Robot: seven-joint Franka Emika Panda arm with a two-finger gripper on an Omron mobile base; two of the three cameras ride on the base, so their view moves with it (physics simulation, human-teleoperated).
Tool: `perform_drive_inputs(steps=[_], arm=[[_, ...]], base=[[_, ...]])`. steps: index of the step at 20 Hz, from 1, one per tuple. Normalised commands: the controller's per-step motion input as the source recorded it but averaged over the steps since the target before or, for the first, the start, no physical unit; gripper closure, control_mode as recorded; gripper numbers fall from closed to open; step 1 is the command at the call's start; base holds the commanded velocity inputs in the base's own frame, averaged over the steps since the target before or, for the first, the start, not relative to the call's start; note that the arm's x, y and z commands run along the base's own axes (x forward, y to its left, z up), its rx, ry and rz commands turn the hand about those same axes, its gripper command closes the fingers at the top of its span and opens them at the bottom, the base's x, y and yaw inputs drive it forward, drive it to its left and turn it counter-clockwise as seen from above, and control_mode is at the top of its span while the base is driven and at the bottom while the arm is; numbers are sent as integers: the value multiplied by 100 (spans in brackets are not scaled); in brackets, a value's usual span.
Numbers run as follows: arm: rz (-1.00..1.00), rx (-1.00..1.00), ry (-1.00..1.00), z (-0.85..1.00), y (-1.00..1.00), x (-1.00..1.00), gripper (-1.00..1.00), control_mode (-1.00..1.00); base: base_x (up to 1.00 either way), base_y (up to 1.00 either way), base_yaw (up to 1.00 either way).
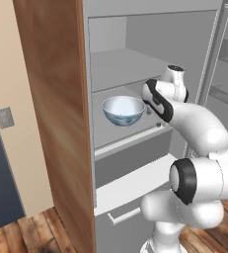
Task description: Move the glass cup from next to the sink to the open cabinet. Then, move the bowl with the shrimp to the fridge to clear the area for faucet cleaning.
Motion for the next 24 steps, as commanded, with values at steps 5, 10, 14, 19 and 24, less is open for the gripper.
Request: perform_drive_inputs(steps=[5,10,14,19,24], arm=[[-3,1,-16,5,-46,-100,-100,-100],[8,0,-9,0,-3,-60,-100,100],[0,0,0,0,0,0,-100,100],[0,0,0,0,0,0,-100,100],[0,0,0,0,0,0,-100,100]], base=[[0,0,0],[-40,0,20],[-70,0,74],[-35,0,85],[-3,12,94]])
